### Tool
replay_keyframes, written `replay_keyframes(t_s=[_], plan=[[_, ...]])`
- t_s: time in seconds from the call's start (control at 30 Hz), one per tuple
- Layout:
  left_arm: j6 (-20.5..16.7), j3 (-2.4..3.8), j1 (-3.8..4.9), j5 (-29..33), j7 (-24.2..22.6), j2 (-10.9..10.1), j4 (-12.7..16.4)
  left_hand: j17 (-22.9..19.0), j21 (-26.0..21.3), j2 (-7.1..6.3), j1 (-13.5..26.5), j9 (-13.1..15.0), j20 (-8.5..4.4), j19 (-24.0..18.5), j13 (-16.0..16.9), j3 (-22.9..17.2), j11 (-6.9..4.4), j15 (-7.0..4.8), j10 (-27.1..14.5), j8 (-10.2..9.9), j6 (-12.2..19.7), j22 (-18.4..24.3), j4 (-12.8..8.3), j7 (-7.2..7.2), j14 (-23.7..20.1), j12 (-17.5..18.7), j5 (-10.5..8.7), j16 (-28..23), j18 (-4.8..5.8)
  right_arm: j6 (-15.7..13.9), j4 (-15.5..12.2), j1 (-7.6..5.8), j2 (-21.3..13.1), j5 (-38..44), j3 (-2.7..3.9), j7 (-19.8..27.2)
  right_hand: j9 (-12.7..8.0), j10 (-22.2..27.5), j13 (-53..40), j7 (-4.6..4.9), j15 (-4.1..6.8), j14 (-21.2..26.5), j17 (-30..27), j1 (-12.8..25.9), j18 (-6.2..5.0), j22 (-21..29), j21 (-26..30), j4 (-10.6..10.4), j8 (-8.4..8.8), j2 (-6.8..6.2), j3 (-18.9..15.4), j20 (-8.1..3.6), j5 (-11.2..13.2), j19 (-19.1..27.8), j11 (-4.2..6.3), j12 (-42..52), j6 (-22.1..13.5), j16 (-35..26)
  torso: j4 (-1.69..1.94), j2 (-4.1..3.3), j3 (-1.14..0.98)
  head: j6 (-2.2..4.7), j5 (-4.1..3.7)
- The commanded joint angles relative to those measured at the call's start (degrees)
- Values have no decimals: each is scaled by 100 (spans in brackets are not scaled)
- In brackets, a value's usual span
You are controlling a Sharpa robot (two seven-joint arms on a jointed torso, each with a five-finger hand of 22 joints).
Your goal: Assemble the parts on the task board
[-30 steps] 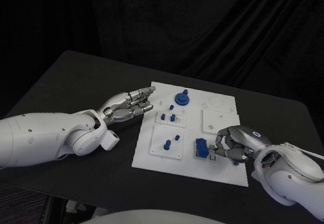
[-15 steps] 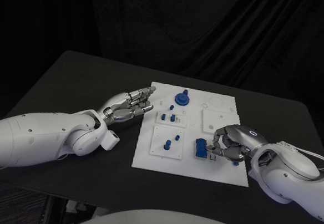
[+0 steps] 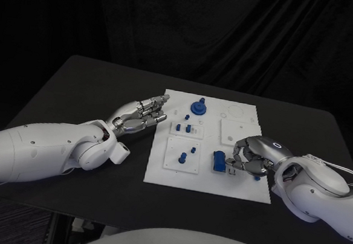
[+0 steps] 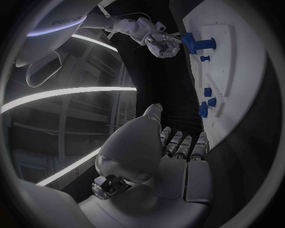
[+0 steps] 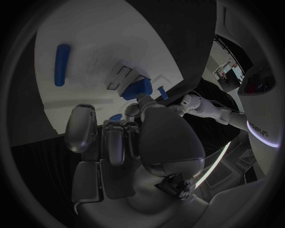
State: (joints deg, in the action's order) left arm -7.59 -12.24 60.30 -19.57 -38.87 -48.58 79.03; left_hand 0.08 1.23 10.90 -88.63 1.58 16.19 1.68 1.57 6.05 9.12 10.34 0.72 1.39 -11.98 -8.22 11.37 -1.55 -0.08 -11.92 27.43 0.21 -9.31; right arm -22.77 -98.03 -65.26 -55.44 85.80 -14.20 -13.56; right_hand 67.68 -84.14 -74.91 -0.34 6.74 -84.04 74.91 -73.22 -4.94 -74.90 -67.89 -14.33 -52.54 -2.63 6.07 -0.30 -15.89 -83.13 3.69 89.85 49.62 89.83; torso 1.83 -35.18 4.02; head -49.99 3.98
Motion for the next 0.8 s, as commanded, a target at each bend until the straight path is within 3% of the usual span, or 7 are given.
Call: replay_keyframes(t_s=[0.03, 0.47, 0.8], plan=[[72, 5, -11, 9, -151, 1, 10, -8, 2, 50, 14, 9, 23, 0, 6, -31, 43, 51, 10, 30, -15, 6, 0, -41, 8, -35, 18, -21, -48, -229, -62, 8, -42, 9, 1, 83, 0, -586, -1509, -2, 11, -596, 1509, 43, 67, -947, -42, -27, 2, -50, -28, -2, 25, -27, 24, 15, 9, 17, -2, -2, 0, -1, -1], [70, 5, -20, 9, -156, -14, 16, -8, 2, 56, 16, 8, 23, 0, 6, -40, 46, 52, 9, 29, -9, 7, -3, -46, 8, -32, 21, -21, -47, -415, -245, 25, -174, 9, 1, 307, 66, -586, -1509, -5, 10, -596, 1509, 97, 86, -973, -144, -90, -110, -72, -64, -1, 25, -61, 24, 15, 136, 17, -11, -3, -5, -1, 3], [69, 5, -23, 9, -155, -17, 16, -8, 2, 60, 15, 8, 23, 1, 6, -45, 47, 54, 9, 29, -11, 6, -6, -49, 8, -32, 23, -21, -46, -317, -286, 58, -203, 9, 0, 321, 104, -586, -1509, -12, 12, -596, 1509, 101, 90, -978, -165, -106, -173, -115, -89, -2, 25, -70, 29, 15, 202, 17, -6, -2, -2, -1, 6]])
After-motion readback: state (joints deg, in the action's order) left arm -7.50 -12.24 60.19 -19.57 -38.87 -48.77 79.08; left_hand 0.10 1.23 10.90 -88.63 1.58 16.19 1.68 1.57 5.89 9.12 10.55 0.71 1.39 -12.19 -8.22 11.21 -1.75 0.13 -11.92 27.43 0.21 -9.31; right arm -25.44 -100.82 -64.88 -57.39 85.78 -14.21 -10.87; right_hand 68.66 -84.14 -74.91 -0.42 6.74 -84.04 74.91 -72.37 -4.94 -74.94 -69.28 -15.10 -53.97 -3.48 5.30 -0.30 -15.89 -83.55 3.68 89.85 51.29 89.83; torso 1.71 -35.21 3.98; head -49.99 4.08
